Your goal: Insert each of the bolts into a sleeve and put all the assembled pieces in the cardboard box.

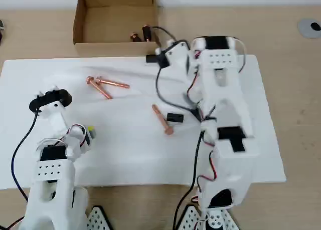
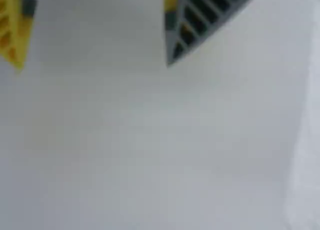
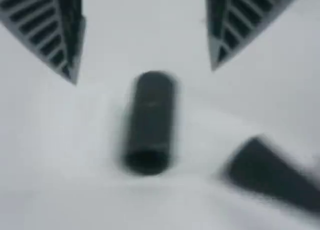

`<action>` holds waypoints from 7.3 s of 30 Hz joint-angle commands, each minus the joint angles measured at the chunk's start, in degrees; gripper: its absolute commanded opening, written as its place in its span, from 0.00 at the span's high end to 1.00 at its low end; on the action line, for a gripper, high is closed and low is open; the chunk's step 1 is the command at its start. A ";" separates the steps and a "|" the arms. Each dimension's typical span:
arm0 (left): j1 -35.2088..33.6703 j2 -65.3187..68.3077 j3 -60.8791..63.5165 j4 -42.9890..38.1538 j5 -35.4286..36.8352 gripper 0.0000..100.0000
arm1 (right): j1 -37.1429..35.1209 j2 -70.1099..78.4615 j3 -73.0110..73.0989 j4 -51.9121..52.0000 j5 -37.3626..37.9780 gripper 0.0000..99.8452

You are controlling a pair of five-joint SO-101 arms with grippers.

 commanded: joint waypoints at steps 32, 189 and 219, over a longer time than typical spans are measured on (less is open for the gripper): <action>0.09 0.04 -3.16 0.26 -0.62 0.80 | 2.24 -1.01 20.26 -17.32 -1.76 0.79; 2.46 65.36 -66.81 6.59 23.74 0.80 | -1.36 -42.15 38.02 -32.44 -13.27 0.99; 5.10 75.91 -80.79 22.33 20.22 0.99 | -1.27 -42.33 38.90 -32.44 -13.27 0.99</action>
